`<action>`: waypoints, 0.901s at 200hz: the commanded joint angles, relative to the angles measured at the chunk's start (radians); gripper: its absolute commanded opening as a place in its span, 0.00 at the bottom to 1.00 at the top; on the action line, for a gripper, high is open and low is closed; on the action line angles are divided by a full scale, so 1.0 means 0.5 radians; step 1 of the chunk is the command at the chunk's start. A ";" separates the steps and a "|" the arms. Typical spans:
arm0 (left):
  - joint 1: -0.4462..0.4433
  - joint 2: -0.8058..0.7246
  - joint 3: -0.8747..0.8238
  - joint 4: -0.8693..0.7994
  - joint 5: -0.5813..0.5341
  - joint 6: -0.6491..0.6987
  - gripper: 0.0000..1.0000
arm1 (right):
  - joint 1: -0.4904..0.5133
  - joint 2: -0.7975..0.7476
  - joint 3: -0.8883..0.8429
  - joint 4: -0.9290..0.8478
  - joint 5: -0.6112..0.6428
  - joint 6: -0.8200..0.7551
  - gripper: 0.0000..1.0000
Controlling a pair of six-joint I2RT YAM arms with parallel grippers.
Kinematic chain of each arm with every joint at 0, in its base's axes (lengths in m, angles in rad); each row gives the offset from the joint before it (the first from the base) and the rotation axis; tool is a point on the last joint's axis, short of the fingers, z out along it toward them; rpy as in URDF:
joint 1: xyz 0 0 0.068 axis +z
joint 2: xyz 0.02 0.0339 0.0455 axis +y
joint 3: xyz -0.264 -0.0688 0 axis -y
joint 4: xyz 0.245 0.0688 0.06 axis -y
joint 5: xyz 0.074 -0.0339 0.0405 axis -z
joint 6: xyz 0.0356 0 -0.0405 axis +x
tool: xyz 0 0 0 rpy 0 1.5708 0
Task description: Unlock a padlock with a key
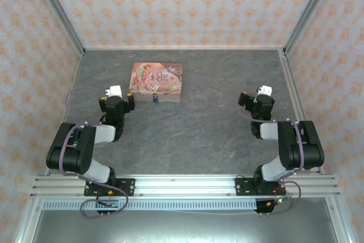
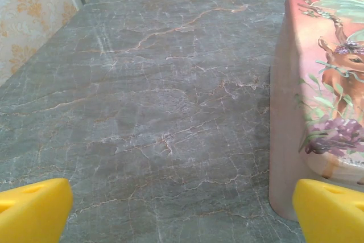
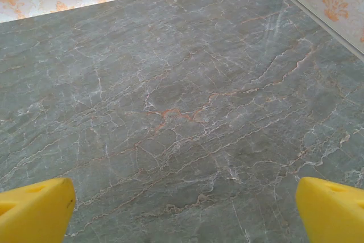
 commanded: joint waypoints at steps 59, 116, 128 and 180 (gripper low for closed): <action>0.002 -0.001 0.049 -0.030 0.020 0.018 1.00 | -0.009 0.008 0.023 -0.005 0.015 0.023 0.99; 0.002 -0.001 0.050 -0.030 0.022 0.016 1.00 | -0.011 0.008 0.024 -0.005 0.014 0.026 0.99; 0.002 -0.001 0.046 -0.027 0.022 0.015 1.00 | -0.011 0.006 0.020 -0.005 0.013 0.024 0.99; 0.003 -0.324 0.056 -0.297 -0.088 -0.033 1.00 | -0.010 -0.102 0.022 -0.092 0.150 0.082 0.99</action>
